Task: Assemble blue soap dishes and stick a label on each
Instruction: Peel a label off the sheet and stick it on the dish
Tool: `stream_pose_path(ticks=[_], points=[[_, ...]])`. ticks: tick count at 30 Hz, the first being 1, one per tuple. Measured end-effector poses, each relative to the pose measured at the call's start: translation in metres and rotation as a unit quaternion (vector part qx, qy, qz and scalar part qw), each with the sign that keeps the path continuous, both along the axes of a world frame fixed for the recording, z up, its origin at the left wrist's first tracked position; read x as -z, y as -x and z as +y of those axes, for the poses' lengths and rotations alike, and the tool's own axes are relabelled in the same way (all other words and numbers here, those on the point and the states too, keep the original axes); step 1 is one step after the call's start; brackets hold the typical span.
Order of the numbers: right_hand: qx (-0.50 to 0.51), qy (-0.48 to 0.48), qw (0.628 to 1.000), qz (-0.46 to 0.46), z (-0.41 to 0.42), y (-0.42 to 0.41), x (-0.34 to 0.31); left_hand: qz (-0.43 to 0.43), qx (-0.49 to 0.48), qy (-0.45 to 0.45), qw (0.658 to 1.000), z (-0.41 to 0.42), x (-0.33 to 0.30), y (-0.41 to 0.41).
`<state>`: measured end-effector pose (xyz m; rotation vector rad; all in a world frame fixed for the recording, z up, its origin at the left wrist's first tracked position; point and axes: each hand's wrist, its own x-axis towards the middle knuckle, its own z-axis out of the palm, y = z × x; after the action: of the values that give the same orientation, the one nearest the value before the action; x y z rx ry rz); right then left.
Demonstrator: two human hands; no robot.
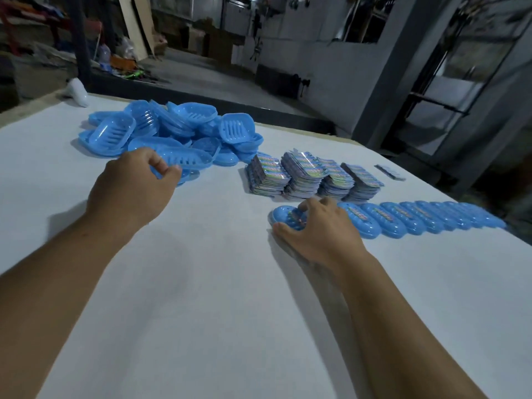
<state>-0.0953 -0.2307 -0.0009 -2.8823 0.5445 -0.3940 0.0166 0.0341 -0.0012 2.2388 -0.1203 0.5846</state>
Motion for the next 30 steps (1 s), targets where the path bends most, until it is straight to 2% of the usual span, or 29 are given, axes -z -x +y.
stream_pose_path(ticks=[8, 14, 19, 21, 24, 27, 30], points=[[0.066, -0.031, 0.996, -0.051, -0.018, 0.005, 0.004, 0.015, 0.001, -0.012, 1.000, -0.001, -0.001, 0.006], [0.125, -0.045, 0.990, -0.053, -0.036, 0.006, 0.003, 0.018, -0.005, -0.016, 1.000, -0.003, -0.003, 0.008], [0.133, -0.042, 0.988, -0.062, -0.037, 0.005, 0.001, 0.030, -0.004, -0.017, 0.999, -0.003, -0.004, 0.009], [0.106, -0.056, 0.989, -0.086, -0.030, 0.002, -0.004, 0.034, -0.005, -0.014, 0.999, -0.003, -0.005, 0.009], [0.009, -0.043, 0.993, -0.111, -0.009, -0.006, -0.016, 0.035, 0.000, -0.014, 0.999, -0.002, -0.006, 0.008], [-0.106, -0.051, 0.991, -0.065, 0.017, -0.021, -0.028, 0.042, 0.002, -0.013, 0.999, 0.001, -0.005, 0.004], [-0.178, -0.044, 0.983, -0.001, 0.045, -0.040, -0.035, 0.053, -0.017, -0.038, 0.998, 0.006, -0.006, 0.000]])
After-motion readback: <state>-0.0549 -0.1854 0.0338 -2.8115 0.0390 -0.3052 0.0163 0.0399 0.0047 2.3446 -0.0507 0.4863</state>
